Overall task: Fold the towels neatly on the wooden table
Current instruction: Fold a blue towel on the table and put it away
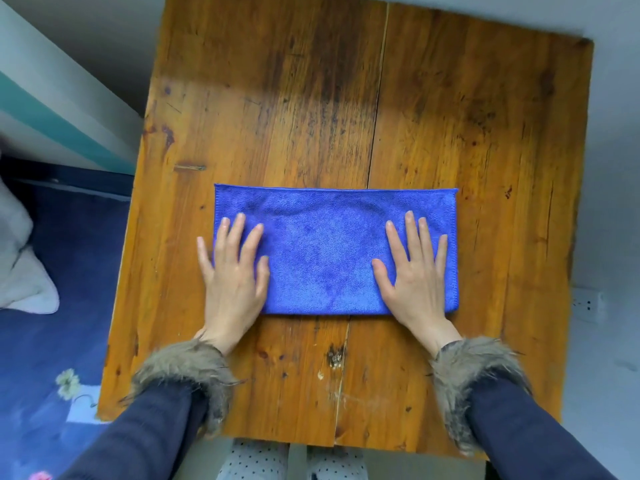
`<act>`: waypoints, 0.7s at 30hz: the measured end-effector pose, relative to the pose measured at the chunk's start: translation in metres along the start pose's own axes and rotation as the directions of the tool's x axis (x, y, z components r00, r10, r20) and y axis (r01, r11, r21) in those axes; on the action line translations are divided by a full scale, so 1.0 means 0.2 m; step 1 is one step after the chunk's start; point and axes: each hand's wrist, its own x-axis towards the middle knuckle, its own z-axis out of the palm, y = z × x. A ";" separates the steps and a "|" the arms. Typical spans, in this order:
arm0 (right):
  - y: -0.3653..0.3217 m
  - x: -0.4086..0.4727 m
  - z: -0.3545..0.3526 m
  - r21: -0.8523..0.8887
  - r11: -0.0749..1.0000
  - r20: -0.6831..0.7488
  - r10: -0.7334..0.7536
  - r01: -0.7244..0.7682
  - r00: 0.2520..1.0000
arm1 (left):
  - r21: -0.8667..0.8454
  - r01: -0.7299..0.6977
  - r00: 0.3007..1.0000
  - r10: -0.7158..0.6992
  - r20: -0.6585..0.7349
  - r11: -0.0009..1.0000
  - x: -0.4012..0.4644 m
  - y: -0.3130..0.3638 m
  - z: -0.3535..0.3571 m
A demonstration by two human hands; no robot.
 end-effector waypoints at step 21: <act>-0.40 0.07 0.11 -0.102 0.991 0.102 -0.079 0.089 0.992 | -0.168 0.704 0.708 -0.661 0.251 0.690 0.08 -0.11 -0.18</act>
